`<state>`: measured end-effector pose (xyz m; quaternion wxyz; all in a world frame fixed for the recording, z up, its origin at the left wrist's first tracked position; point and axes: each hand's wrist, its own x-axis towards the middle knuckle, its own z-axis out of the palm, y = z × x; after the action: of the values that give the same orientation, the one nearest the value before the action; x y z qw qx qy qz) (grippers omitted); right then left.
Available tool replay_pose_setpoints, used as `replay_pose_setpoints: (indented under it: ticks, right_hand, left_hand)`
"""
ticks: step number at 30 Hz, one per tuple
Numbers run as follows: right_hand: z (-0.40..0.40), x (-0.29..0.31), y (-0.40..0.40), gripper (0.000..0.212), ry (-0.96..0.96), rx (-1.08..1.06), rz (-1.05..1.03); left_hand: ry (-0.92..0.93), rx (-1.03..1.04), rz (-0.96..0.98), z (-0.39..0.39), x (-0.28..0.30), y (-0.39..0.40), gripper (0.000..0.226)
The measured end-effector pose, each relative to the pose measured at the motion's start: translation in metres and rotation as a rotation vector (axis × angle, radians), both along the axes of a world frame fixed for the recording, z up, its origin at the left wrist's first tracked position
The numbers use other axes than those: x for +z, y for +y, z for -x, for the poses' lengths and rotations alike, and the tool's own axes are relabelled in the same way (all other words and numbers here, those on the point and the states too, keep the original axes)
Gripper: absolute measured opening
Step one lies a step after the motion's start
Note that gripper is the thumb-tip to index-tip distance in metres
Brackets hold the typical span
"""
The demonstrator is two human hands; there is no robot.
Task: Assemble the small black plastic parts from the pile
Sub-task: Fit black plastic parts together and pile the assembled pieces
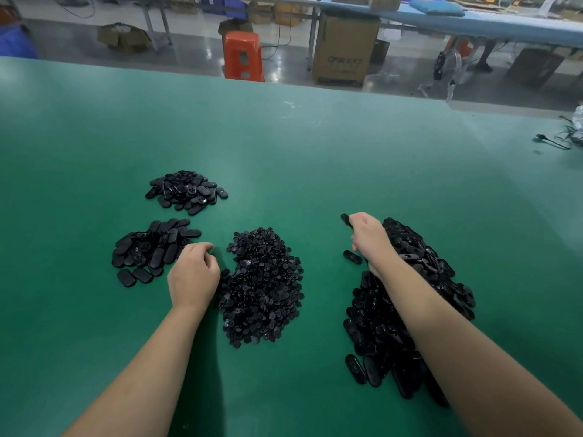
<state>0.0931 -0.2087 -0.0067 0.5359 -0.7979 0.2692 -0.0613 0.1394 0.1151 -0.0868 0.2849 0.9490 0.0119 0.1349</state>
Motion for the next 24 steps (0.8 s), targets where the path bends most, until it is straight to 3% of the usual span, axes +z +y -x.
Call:
replay_pose_setpoints:
  ticks: [6, 12, 14, 19, 24]
  right_hand:
    - [0.017, -0.020, 0.025, 0.018, -0.014, 0.205, -0.206]
    - [0.020, -0.027, 0.043, 0.013, -0.050, 0.140, -0.474]
    - [0.021, -0.028, 0.046, 0.021, -0.066, 0.081, -0.527]
    - [0.024, -0.035, 0.054, 0.016, -0.171, 0.001, -0.456]
    - [0.025, -0.050, 0.067, 0.026, -0.238, -0.109, -0.420]
  left_hand:
    - [0.008, 0.000, -0.003, 0.001, 0.002, 0.000, 0.027]
    - [0.012, -0.003, -0.001, 0.001, 0.004, -0.001, 0.027]
    - [0.009, -0.007, 0.001, 0.002, 0.004, -0.001, 0.027]
    - [0.008, -0.011, 0.010, 0.002, 0.003, 0.000, 0.026]
    - [0.006, -0.055, -0.013, 0.004, 0.001, 0.000, 0.021]
